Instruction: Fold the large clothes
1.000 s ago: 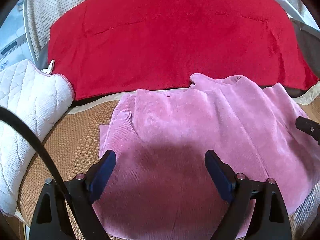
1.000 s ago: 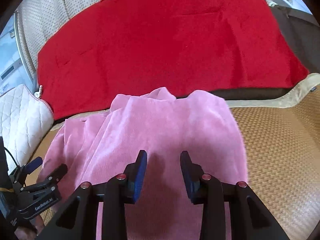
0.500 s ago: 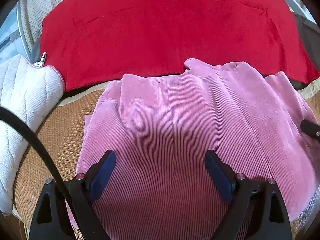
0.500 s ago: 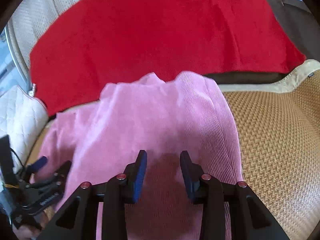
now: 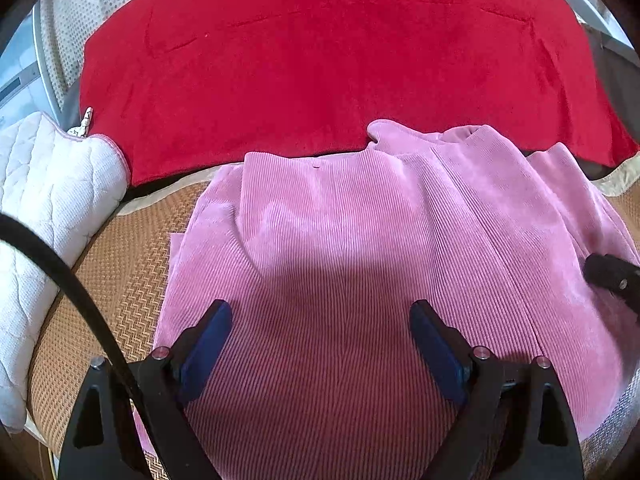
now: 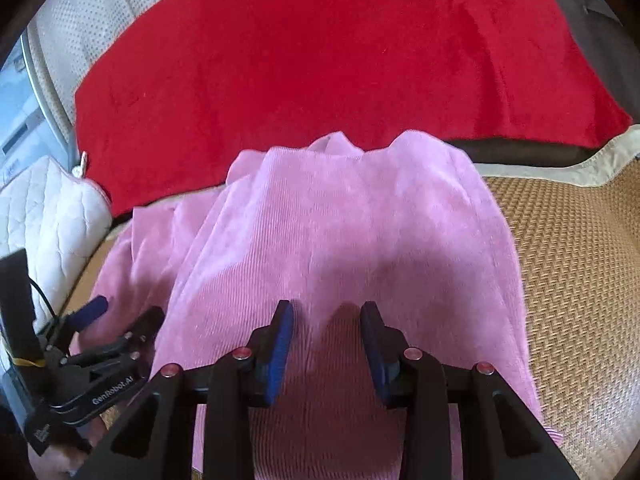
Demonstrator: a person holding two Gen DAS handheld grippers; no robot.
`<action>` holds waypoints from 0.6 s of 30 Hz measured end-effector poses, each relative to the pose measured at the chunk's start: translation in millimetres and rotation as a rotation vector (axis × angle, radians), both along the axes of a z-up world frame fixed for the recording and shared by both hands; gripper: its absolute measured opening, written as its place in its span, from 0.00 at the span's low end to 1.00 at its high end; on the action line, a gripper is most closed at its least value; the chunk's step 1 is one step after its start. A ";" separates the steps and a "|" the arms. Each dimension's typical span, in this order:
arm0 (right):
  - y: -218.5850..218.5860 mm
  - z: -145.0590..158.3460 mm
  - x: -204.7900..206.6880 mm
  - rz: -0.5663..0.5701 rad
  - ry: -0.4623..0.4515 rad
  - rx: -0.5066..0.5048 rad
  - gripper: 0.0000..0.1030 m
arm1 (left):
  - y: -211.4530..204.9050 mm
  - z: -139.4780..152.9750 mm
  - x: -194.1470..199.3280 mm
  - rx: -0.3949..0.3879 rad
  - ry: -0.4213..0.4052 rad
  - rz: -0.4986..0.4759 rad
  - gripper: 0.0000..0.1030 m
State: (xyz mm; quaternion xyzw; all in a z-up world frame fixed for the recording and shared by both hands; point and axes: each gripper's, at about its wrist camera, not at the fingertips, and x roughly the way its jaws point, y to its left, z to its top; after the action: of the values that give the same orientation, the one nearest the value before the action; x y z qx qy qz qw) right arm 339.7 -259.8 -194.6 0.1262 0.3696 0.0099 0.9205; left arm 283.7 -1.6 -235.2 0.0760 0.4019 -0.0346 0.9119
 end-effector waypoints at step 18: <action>-25.7 4.9 5.7 -0.112 0.004 -0.041 0.38 | 0.5 1.0 -0.3 0.000 -0.003 -0.004 0.88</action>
State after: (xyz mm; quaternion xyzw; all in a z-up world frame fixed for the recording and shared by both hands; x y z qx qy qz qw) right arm 345.4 -285.5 -189.7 0.1281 0.3637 -0.0495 0.9213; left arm 283.4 -1.1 -234.2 0.0768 0.4004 -0.0365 0.9124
